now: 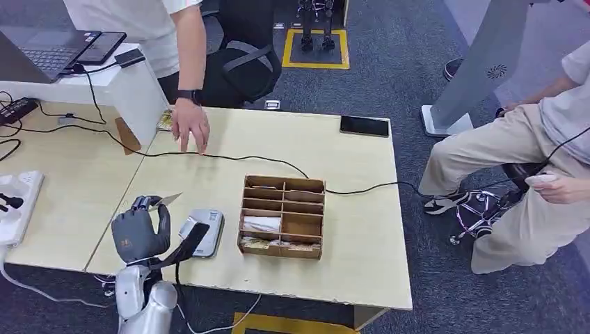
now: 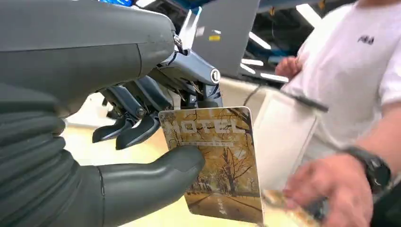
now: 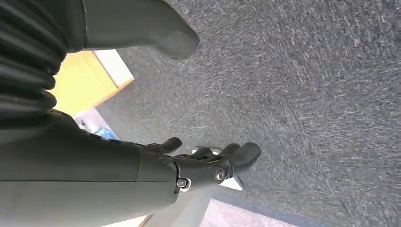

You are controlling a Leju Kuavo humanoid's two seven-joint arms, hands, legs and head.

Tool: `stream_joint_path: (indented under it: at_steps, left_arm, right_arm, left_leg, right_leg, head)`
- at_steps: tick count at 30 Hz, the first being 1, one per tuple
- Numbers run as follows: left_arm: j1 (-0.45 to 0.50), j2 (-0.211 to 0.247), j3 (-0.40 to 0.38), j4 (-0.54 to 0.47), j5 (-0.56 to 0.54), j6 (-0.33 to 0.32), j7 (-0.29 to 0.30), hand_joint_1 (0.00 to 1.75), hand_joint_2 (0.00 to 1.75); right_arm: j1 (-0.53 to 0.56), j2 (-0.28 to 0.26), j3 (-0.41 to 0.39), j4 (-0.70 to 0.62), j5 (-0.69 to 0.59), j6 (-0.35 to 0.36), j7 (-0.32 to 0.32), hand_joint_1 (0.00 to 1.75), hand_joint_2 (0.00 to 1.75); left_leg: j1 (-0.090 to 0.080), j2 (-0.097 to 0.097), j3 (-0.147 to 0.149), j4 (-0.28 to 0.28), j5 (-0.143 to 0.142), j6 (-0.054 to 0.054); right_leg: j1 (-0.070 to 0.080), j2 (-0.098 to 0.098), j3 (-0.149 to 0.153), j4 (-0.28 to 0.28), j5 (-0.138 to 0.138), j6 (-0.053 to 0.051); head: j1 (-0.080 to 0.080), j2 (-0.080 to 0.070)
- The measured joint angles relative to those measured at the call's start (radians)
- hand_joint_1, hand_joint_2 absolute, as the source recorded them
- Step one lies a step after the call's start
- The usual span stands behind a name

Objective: Pass the card to the sensor for recognition and then transmit it.

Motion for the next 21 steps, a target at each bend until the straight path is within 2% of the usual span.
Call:
stream_joint_path:
  at_steps: [6,12,21]
  left_arm:
    - [0.025,0.017,-0.072,0.063,0.014,0.001,0.035,1.75,1.75]
    - [0.039,0.036,-0.13,0.113,0.084,0.001,0.025,1.75,1.75]
    - [0.045,0.064,-0.178,0.167,0.125,0.002,0.03,1.75,1.75]
  right_arm:
    - [0.0,-0.001,0.0,0.0,0.0,0.009,-0.003,0.0,1.75]
    - [0.0,-0.003,0.0,0.0,0.0,0.013,-0.014,0.0,1.75]
    - [0.001,-0.003,0.0,0.0,-0.003,0.013,-0.02,0.0,1.75]
  left_leg:
    - [0.0,0.0,0.0,0.0,0.0,0.0]
    - [0.0,0.0,0.0,0.0,0.0,0.0]
    - [0.0,0.0,0.0,0.0,0.0,0.0]
  right_leg:
    - [0.0,0.0,0.0,0.0,0.0,0.0]
    - [0.0,0.0,0.0,0.0,0.0,0.0]
    - [0.0,0.0,0.0,0.0,0.0,0.0]
  head:
    - [0.0,0.0]
    - [0.0,0.0]
    - [0.0,0.0]
